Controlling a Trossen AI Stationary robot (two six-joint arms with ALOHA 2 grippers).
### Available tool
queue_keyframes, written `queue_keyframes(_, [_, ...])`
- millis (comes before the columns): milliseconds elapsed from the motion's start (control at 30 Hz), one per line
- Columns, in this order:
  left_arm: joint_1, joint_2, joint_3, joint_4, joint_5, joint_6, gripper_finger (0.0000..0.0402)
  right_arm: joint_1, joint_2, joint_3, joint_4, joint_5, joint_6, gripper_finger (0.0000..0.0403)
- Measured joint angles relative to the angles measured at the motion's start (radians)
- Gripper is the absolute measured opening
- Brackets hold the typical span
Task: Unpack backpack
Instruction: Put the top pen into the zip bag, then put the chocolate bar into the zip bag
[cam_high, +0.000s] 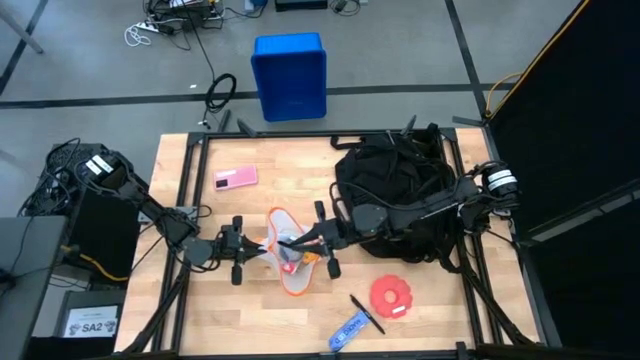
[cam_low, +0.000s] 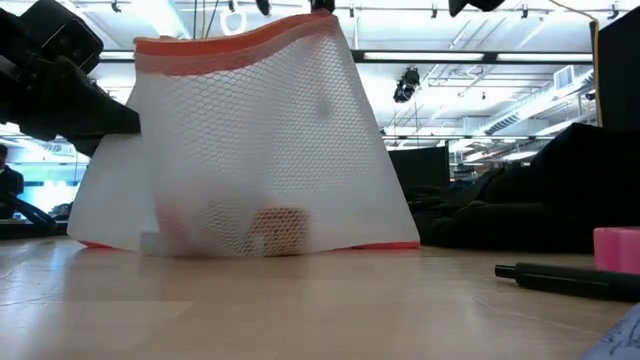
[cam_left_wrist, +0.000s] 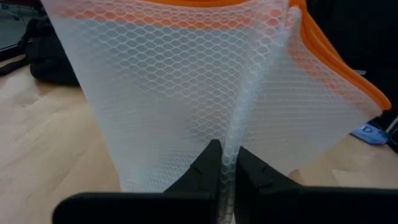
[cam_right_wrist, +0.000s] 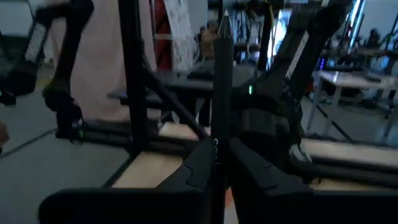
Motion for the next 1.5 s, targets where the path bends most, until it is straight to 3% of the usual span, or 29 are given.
queue_keyframes(333, [0.0, 0.0, 0.0, -0.003, 0.0, 0.0, 0.0, 0.006, -0.042, 0.002, -0.101, 0.035, -0.034, 0.0208])
queue_keyframes(533, [0.0, 0.0, 0.0, -0.003, 0.0, 0.001, 0.0, 0.119, -0.159, 0.004, -0.352, 0.031, 0.001, 0.0266])
queue_keyframes(833, [0.0, 0.0, 0.0, -0.004, 0.0, -0.021, 0.0, 0.375, -0.054, 0.002, -0.68, 0.228, 0.227, 0.0244])
queue_keyframes(1000, [0.0, 0.0, 0.0, -0.003, 0.0, -0.027, 0.0, 0.459, 0.039, 0.002, -0.704, 0.199, 0.347, 0.0219])
queue_keyframes(1167, [0.0, 0.0, 0.0, -0.003, 0.0, -0.027, 0.0, 0.463, 0.162, 0.002, -0.694, 0.087, 0.47, 0.0205])
queue_keyframes(1333, [0.0, 0.0, 0.0, -0.002, 0.0, -0.029, 0.0, 0.445, 0.261, 0.006, -0.629, 0.056, 0.47, 0.0209])
queue_keyframes(1500, [0.0, 0.0, 0.0, -0.003, 0.0, -0.029, 0.0, 0.419, 0.282, 0.011, -0.664, 0.063, 0.468, 0.0208])
